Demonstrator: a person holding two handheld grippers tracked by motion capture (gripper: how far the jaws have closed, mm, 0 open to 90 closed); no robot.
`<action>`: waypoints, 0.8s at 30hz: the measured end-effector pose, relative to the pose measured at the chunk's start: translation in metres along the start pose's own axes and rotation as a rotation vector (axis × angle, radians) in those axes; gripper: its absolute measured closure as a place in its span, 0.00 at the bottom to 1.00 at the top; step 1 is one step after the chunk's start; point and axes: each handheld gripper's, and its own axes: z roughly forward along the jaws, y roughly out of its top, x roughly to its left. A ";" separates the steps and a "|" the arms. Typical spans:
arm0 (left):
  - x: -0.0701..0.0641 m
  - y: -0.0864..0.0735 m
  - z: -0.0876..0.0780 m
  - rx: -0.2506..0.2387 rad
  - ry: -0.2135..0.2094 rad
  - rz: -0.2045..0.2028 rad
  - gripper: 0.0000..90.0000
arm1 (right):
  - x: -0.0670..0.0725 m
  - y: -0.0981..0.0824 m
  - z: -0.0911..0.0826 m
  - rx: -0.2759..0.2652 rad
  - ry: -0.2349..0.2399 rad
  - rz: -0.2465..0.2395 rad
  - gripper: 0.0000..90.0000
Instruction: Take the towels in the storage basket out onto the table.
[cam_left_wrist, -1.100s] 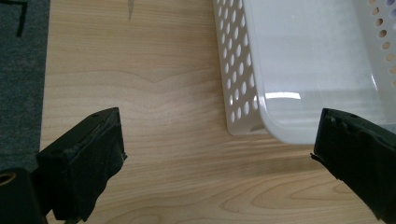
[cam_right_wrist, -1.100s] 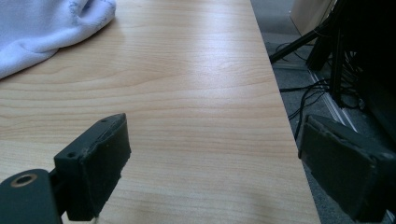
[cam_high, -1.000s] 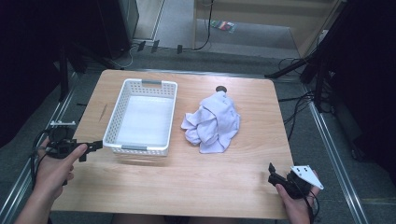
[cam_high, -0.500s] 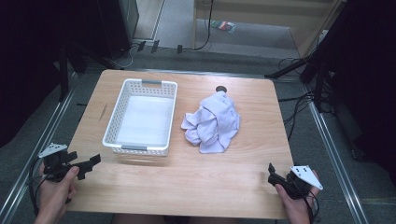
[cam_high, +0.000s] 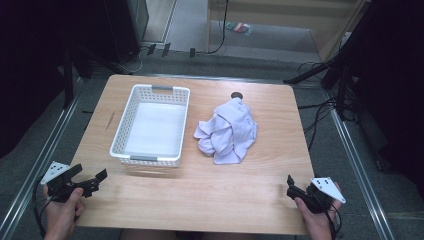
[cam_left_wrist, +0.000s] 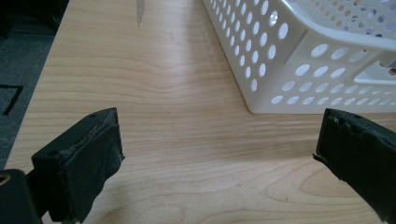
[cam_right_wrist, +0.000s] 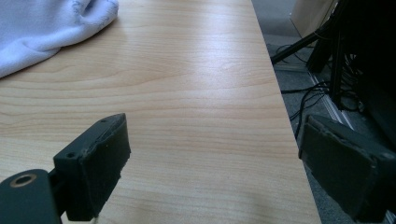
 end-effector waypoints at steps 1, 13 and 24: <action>0.002 -0.002 0.003 0.012 0.001 -0.021 0.01 | 0.000 0.000 0.000 -0.001 0.001 0.004 0.10; -0.010 -0.006 0.010 0.029 0.042 0.042 0.01 | 0.000 0.000 0.000 0.009 -0.002 0.000 0.10; -0.011 -0.006 0.011 0.042 0.069 0.041 0.01 | 0.000 0.000 0.000 0.009 -0.005 0.001 0.10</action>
